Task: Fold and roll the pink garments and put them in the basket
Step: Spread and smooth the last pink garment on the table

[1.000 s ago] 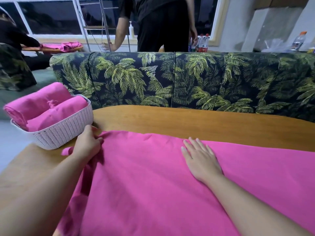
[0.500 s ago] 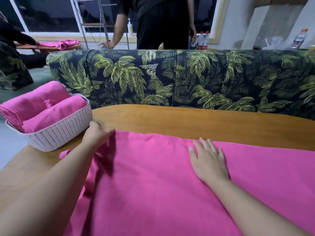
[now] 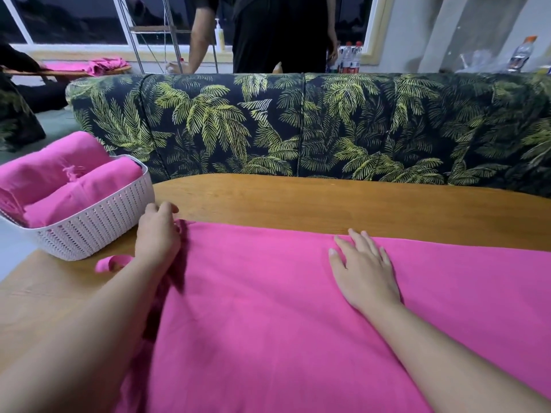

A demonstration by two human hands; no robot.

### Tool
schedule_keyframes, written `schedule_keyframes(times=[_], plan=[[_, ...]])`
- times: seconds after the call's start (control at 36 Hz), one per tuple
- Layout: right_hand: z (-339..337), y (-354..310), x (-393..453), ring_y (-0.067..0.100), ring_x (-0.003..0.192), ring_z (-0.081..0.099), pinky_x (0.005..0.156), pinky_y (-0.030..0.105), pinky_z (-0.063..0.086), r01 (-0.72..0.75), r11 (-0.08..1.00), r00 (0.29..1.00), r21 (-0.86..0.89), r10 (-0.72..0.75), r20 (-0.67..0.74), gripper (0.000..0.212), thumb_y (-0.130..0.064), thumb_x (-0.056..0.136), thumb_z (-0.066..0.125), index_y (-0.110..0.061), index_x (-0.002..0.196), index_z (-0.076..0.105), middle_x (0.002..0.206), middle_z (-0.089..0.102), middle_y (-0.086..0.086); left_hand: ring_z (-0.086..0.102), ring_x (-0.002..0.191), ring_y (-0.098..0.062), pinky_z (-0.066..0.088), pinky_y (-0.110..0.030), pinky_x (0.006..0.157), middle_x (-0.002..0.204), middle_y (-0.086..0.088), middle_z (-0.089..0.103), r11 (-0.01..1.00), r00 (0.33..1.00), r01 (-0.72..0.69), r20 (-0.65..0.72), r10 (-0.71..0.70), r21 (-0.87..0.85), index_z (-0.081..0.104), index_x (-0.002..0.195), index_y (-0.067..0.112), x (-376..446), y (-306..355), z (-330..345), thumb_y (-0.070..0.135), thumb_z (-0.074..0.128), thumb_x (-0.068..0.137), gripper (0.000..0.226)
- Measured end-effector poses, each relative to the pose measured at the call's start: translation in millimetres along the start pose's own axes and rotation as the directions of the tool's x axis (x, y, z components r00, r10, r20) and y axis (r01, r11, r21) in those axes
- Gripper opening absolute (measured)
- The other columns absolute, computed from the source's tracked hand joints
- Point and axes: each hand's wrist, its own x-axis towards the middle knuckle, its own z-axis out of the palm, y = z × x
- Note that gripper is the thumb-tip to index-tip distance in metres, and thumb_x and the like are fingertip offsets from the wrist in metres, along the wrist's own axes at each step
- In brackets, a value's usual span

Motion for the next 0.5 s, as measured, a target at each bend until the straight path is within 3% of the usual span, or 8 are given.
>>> schedule_keyframes(times=[0.06,0.11,0.19,0.25,0.31,0.39,0.44,0.5], plan=[[0.8,1.3,-2.3,0.017,0.14,0.027,0.115,0.038,0.02,0.069,0.996,0.992,0.054,-0.063,-0.109,0.042,-0.039,0.099,0.037,-0.024,0.133,0.054,0.148,0.039,-0.002,0.051,0.105,-0.045,0.04,-0.046,0.096,0.116,-0.026,0.051,1.0,1.0,-0.025,0.015,0.025,0.014,0.057,0.119,0.003,-2.3,-5.0,-10.2,0.01,0.06,0.09,0.03],[0.3,0.2,-5.5,0.019,0.113,0.047,0.099,0.039,0.038,0.215,0.97,0.957,0.113,-0.186,-0.224,0.035,-0.037,0.092,0.041,-0.02,0.108,0.068,0.116,0.057,-0.003,0.054,0.101,-0.042,0.044,-0.045,0.092,0.11,-0.023,0.056,0.995,0.995,-0.09,0.038,0.091,-0.031,0.059,0.115,0.002,-10.4,-11.1,-21.8,0.015,0.062,0.09,0.029],[-0.2,-2.7,-10.6,0.018,0.088,0.052,0.08,0.039,0.047,0.396,0.904,0.909,0.163,-0.36,-0.21,0.039,-0.04,0.086,0.036,-0.016,0.084,0.068,0.086,0.057,-0.004,0.058,0.086,-0.024,0.046,-0.035,0.079,0.096,-0.007,0.059,0.97,0.983,-0.17,0.04,0.18,-0.174,0.061,0.109,0.004,-43.5,-18.4,-40.9,0.008,0.058,0.09,0.019],[-0.9,-4.5,-10.6,0.02,0.088,0.054,0.082,0.039,0.047,0.435,0.893,0.9,0.112,-0.426,-0.097,0.037,-0.037,0.088,0.038,-0.016,0.087,0.068,0.087,0.06,-0.003,0.055,0.083,-0.019,0.045,-0.031,0.076,0.093,-0.002,0.056,0.954,0.982,-0.168,0.039,0.183,-0.249,0.06,0.109,0.008,-75.3,-26.3,-50.6,-0.004,0.059,0.087,0.025],[-5.2,-13.2,-11.2,0.021,0.101,0.053,0.089,0.035,0.041,0.4,0.916,0.916,-0.018,-0.4,-0.003,0.023,-0.028,0.092,0.045,-0.02,0.098,0.065,0.099,0.061,-0.003,0.059,0.083,-0.021,0.05,-0.037,0.077,0.092,0.0,0.056,0.927,0.978,-0.167,0.062,0.199,-0.337,0.055,0.108,0.017,-106.3,-40.5,-57.3,-0.006,0.062,0.084,0.034],[-10.2,-44.8,-13.5,0.021,0.117,0.045,0.094,0.033,0.036,0.32,0.922,0.947,-0.22,-0.313,0.063,0.024,-0.021,0.093,0.043,-0.021,0.109,0.06,0.116,0.056,-0.002,0.063,0.087,-0.014,0.054,-0.036,0.078,0.098,0.006,0.06,0.909,0.967,-0.148,0.134,0.215,-0.39,0.048,0.109,0.037,-138.6,-54.9,-70.8,0.029,0.068,0.082,0.034],[-8.5,-72.3,-22.9,0.021,0.121,0.042,0.098,0.034,0.035,0.378,0.91,0.926,-0.169,-0.369,0.086,0.028,-0.024,0.094,0.043,-0.021,0.117,0.06,0.123,0.054,-0.001,0.062,0.084,-0.009,0.051,-0.027,0.079,0.102,0.009,0.059,0.907,0.975,-0.082,0.155,0.159,-0.413,0.046,0.11,0.036,-151.9,-57.4,-78.4,0.038,0.067,0.081,0.036],[-3.6,-100.6,-39.3,0.02,0.124,0.041,0.102,0.033,0.034,0.469,0.883,0.879,-0.006,-0.466,0.1,0.031,-0.024,0.095,0.044,-0.021,0.122,0.058,0.127,0.053,-0.001,0.061,0.079,-0.01,0.052,-0.034,0.076,0.104,0.011,0.058,0.882,0.982,-0.009,0.161,0.097,-0.471,0.045,0.108,0.039,-161.7,-58.2,-80.8,0.047,0.064,0.075,0.039]])
